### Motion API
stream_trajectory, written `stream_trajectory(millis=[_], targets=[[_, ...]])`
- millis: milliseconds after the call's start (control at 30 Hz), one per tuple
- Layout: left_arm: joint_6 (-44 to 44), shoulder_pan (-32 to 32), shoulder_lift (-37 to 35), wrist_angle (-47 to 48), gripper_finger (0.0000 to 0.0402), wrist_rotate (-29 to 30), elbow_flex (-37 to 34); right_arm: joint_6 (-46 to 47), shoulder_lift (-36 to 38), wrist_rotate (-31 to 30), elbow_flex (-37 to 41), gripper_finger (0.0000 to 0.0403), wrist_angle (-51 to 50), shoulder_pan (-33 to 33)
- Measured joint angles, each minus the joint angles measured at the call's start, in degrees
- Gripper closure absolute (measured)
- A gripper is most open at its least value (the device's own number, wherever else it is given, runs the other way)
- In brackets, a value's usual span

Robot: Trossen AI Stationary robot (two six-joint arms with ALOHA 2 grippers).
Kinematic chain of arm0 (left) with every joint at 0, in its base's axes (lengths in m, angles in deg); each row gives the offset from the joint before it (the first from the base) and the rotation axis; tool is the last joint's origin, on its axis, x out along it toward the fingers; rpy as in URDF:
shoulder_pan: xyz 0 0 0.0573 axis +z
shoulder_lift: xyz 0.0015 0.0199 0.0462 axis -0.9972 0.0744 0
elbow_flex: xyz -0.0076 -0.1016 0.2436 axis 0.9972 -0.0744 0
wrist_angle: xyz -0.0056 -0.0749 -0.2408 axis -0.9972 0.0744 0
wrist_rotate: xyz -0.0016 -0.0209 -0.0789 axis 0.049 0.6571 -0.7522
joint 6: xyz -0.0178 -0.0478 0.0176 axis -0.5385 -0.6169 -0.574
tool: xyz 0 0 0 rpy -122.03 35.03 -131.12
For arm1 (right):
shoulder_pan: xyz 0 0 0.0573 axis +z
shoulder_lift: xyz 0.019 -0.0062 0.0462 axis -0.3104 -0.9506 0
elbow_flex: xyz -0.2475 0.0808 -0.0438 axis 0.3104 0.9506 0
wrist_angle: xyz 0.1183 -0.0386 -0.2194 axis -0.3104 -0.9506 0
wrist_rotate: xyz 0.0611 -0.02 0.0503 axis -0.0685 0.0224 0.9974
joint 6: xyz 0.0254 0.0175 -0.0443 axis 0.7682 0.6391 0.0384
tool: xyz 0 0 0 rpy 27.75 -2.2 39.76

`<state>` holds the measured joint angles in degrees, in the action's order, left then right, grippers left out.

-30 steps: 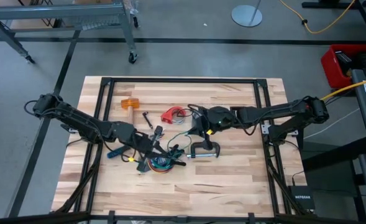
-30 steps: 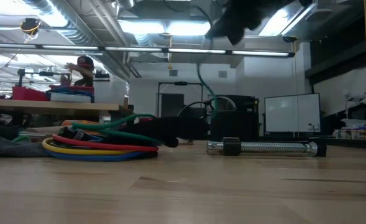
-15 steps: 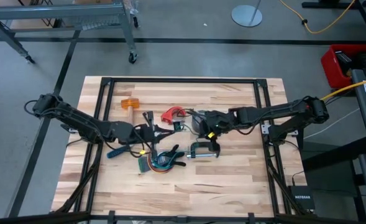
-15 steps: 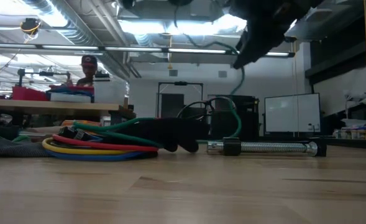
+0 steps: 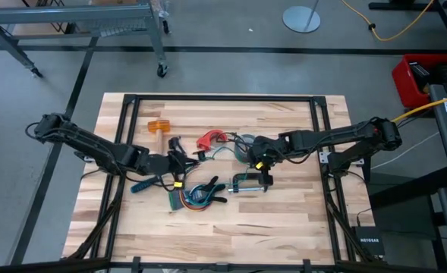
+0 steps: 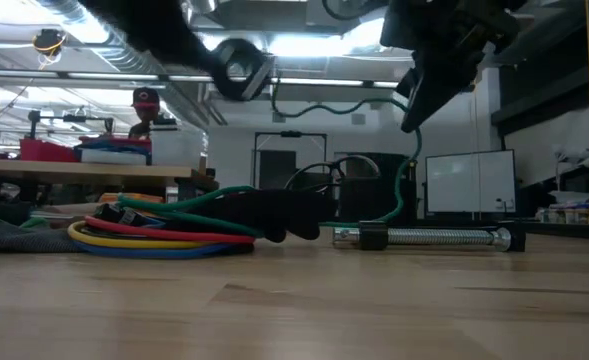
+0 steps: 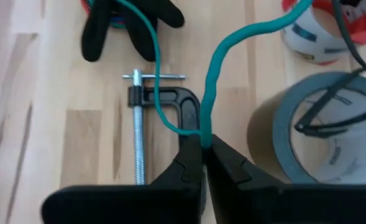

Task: Coil cords
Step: Uncoil the blue wire from the spool, then coil the blue wire onto the spool

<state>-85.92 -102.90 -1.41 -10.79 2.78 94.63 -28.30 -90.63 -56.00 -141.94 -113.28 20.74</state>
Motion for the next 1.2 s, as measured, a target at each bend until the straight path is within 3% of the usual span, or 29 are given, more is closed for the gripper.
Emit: stream_trajectory(millis=[200, 433, 800, 933, 1200], targets=[[-12.8, 0.0, -2.2, 14.5, 0.0401, -2.9, 0.0, 0.0, 0.0, -2.1, 0.0, 0.0391, -2.0, 0.0], [-23.0, 0.0, -2.2, 24.1, 0.0401, -6.8, 0.0, 0.0, 0.0, -2.3, 0.0, 0.0385, -2.0, 0.0], [-31.5, 0.0, -2.1, 36.2, 0.0401, -6.5, 0.0, 1.4, 0.0, -3.8, 0.0, 0.0287, -0.3, 0.0], [-31.9, 0.0, -2.1, 35.1, 0.0401, -6.5, 0.0, 1.4, 0.0, -3.8, 0.0, 0.0254, 3.7, 0.0], [-17.3, 0.0, -2.0, 19.1, 0.0401, -7.4, 0.0, -0.2, 0.0, -3.3, 0.0, 0.024, 15.9, 0.0]])
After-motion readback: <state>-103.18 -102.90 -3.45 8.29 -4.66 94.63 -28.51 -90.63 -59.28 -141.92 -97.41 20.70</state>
